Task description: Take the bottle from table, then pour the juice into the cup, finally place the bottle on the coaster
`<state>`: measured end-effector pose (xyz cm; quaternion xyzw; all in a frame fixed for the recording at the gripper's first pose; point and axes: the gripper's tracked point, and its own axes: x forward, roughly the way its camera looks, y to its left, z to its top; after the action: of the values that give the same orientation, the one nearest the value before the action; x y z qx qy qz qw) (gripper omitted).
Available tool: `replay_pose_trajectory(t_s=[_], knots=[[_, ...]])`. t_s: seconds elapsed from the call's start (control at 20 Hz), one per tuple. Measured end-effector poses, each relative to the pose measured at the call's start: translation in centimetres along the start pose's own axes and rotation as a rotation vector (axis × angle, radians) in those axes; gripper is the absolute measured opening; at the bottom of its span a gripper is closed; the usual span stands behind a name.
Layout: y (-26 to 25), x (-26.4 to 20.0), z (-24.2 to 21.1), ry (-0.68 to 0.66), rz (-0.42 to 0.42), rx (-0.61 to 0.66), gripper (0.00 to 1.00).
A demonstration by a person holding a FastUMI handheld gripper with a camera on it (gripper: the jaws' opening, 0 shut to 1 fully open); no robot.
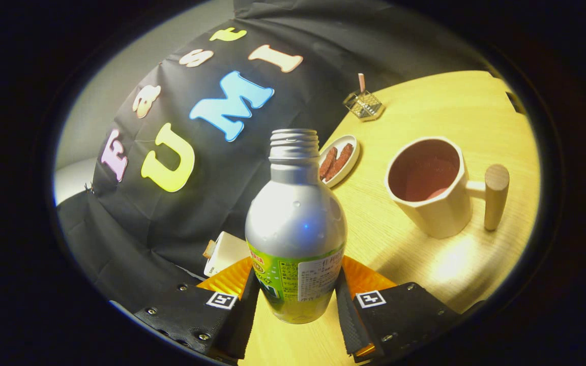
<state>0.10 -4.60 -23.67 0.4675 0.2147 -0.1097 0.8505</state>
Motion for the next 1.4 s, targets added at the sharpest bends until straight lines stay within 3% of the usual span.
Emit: replay_pose_trajectory(t_s=[0.45,1.4], knots=[[-2.4,0.3,-0.3,0.035,-0.032,0.189,0.70],[-0.6,0.4,-1.1,0.118,0.039,0.536,0.70]])
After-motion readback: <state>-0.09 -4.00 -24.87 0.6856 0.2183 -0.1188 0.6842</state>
